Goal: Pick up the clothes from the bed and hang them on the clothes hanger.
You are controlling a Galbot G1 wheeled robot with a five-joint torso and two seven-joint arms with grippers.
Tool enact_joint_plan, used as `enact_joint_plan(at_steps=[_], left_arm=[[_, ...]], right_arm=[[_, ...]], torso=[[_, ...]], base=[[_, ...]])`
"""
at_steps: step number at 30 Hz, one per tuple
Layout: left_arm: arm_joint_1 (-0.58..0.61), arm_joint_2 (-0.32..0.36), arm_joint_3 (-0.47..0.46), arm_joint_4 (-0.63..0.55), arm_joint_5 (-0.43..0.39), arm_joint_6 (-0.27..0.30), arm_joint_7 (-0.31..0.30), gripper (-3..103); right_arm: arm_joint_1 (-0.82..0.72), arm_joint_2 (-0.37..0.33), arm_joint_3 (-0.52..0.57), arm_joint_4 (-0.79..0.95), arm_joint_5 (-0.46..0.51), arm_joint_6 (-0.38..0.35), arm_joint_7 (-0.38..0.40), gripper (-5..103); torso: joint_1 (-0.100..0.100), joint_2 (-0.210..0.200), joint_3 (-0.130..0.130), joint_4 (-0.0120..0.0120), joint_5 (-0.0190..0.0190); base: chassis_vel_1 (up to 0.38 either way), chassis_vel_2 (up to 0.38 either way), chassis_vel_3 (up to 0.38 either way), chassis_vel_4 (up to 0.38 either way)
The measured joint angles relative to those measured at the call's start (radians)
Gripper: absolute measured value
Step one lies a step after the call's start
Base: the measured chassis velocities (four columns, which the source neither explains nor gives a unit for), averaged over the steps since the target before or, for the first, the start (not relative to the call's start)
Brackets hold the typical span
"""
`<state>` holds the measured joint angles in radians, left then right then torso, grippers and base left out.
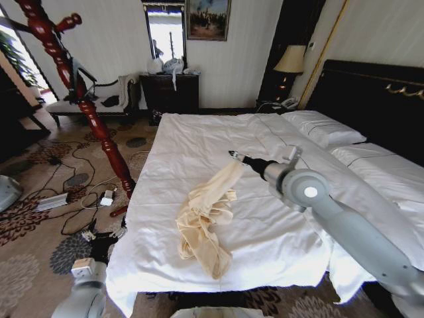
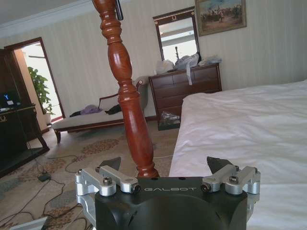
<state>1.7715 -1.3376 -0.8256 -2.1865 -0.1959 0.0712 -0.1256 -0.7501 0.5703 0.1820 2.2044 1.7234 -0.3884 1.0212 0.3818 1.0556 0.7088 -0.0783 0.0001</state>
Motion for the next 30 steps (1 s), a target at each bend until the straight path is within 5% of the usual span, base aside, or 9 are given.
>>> enact_joint_plan(at_steps=[3, 7, 13, 18, 21, 25, 26, 28, 30], left_arm=[[0.001, -0.003, 0.000, -0.001, 0.000, -0.002, 0.000, 100], [0.003, -0.003, 0.000, -0.008, 0.000, -0.003, 0.000, 100], [0.013, 0.003, -0.009, -0.017, -0.003, -0.005, 0.000, 100], [0.021, 0.009, -0.017, -0.017, -0.007, -0.010, -0.002, 100], [0.021, 0.008, -0.016, -0.018, -0.007, -0.010, -0.003, 100], [0.018, 0.002, -0.010, -0.017, -0.003, -0.010, -0.003, 100], [0.018, 0.002, -0.010, -0.017, -0.003, -0.010, -0.003, 100], [0.018, 0.001, -0.010, -0.014, -0.001, -0.010, -0.003, 100], [0.017, 0.001, -0.010, -0.012, -0.001, -0.011, -0.004, 100]], right_arm=[[-0.185, -0.042, 0.059, 0.081, 0.082, 0.008, 0.213, 100], [-0.295, -0.029, 0.090, 0.140, 0.115, -0.021, 0.308, 100], [-0.341, -0.001, 0.092, 0.199, 0.199, -0.067, 0.372, 100], [-0.351, -0.002, 0.085, 0.199, 0.112, -0.134, 0.322, 100], [-0.343, 0.005, 0.036, 0.185, -0.073, -0.156, 0.199, 100], [-0.375, -0.028, -0.076, 0.083, -0.602, -0.149, -0.132, 100], [-0.375, -0.028, -0.076, 0.083, -0.602, -0.149, -0.132, 100], [-0.388, -0.046, -0.141, 0.001, -0.886, -0.075, -0.295, 100], [-0.388, -0.048, -0.169, -0.026, -0.975, -0.045, -0.338, 100]], torso=[[0.000, 0.000, 0.000, 0.0001, 0.0002], [0.000, 0.000, 0.000, 0.0004, 0.0000], [0.000, 0.000, 0.000, 0.0005, 0.0000], [0.000, 0.000, 0.000, 0.0003, -0.0003], [0.000, 0.000, 0.000, 0.0006, 0.0000], [0.000, 0.000, 0.000, 0.0003, 0.0001], [0.000, 0.000, 0.000, 0.0003, 0.0001], [0.000, 0.000, 0.000, 0.0002, 0.0001], [0.000, 0.000, 0.000, 0.0003, 0.0000]], base=[[0.000, 0.000, 0.000, 0.000], [0.000, 0.000, 0.000, 0.000], [0.000, 0.000, 0.000, 0.000], [0.000, 0.000, 0.000, 0.000], [0.000, 0.000, 0.000, 0.000], [0.000, 0.000, 0.000, 0.000], [0.000, 0.000, 0.000, 0.000], [0.000, 0.000, 0.000, 0.000], [0.000, 0.000, 0.000, 0.000]])
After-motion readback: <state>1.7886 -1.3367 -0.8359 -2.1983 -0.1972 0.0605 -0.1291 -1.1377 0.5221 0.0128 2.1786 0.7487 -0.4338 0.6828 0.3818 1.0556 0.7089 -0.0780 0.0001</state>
